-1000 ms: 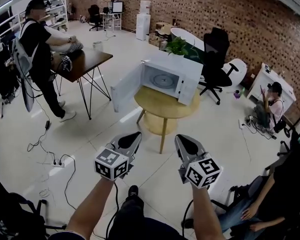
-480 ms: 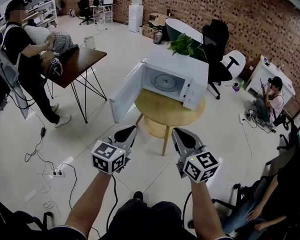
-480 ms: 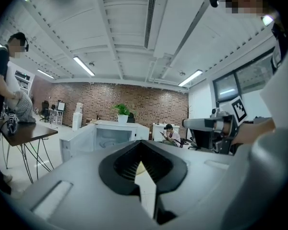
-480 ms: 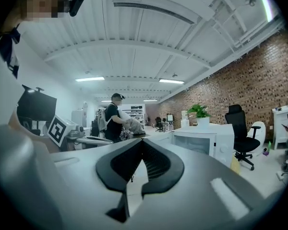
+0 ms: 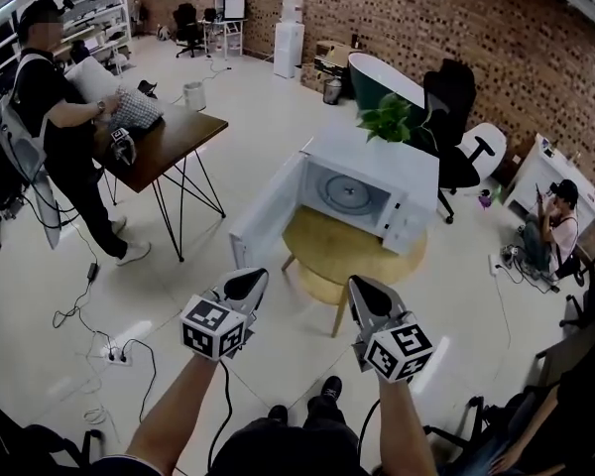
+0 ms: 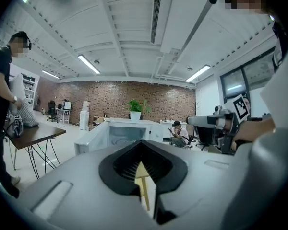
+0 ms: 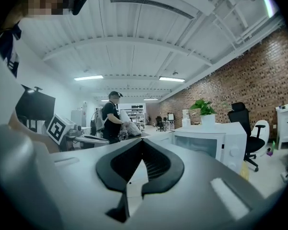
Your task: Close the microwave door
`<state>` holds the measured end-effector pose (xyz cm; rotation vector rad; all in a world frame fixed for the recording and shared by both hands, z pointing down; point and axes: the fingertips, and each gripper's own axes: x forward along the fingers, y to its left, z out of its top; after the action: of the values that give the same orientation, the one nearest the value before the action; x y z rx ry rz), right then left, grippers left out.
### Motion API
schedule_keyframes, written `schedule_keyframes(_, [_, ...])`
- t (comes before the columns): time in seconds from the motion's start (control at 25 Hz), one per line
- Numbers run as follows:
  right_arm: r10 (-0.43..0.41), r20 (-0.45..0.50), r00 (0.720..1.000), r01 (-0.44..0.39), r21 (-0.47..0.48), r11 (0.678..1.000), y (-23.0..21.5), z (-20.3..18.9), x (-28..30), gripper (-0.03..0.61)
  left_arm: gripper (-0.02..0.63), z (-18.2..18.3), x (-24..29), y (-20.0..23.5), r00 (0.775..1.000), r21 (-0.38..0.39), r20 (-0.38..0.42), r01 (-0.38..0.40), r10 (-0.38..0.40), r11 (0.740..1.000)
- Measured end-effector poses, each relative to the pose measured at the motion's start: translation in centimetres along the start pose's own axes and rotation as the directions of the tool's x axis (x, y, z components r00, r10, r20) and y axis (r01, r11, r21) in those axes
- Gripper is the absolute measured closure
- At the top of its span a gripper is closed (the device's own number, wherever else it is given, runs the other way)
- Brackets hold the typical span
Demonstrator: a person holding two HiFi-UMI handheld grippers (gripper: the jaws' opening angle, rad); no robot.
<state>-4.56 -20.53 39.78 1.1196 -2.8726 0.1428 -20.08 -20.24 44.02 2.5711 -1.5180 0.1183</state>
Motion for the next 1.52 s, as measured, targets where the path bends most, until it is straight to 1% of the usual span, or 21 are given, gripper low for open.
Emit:
schedule_keyframes(0.16, [0.014, -0.043, 0.999, -0.019, -0.122, 0.992, -0.5, -0.2, 2.4, 0.577, 0.606, -0.1, 1.3, 3.5, 0.998, -0.008, -0.013, -0.069, 0.068, 0.998])
schedule_keyframes(0.24, [0.025, -0.053, 0.998, -0.032, -0.144, 0.989, -0.6, -0.3, 3.3, 0.577, 0.606, -0.5, 1.7, 5.1, 0.995, -0.012, -0.027, -0.099, 0.098, 0.995])
schedule_keyframes(0.48, [0.081, -0.066, 0.995, -0.090, -0.141, 0.986, -0.8, -0.5, 6.0, 0.577, 0.606, -0.8, 1.5, 8.9, 0.981, 0.000, -0.047, -0.187, 0.186, 0.982])
schedule_keyframes(0.68, [0.119, -0.075, 0.990, -0.127, -0.117, 0.985, -1.0, -0.6, 8.5, 0.577, 0.606, -0.3, 0.8, 13.0, 0.958, 0.018, -0.056, -0.280, 0.281, 0.960])
schedule_keyframes(0.84, [0.143, -0.086, 0.986, -0.153, -0.115, 0.982, -0.7, -0.7, 9.5, 0.577, 0.606, -1.7, 1.3, 16.0, 0.943, 0.030, -0.098, -0.317, 0.318, 0.948])
schedule_keyframes(1.0, [0.139, -0.105, 0.985, -0.154, -0.150, 0.977, -1.2, -0.5, 9.9, 0.577, 0.606, -2.9, 2.9, 17.5, 0.940, 0.035, -0.141, -0.308, 0.310, 0.951])
schedule_keyframes(1.12, [0.122, -0.101, 0.987, -0.137, -0.159, 0.978, -2.2, 0.0, 9.7, 0.577, 0.609, -3.0, 3.5, 17.1, 0.945, 0.022, -0.139, -0.298, 0.298, 0.954])
schedule_keyframes(1.36, [0.090, -0.096, 0.991, -0.103, -0.135, 0.986, -3.9, -0.3, 8.7, 0.577, 0.609, -3.3, 5.2, 13.7, 0.965, -0.006, -0.132, -0.228, 0.226, 0.974])
schedule_keyframes(1.52, [0.065, -0.097, 0.993, -0.077, -0.123, 0.989, -5.2, -0.7, 7.6, 0.577, 0.608, -3.2, 7.1, 10.3, 0.978, 0.008, -0.130, -0.163, 0.162, 0.987])
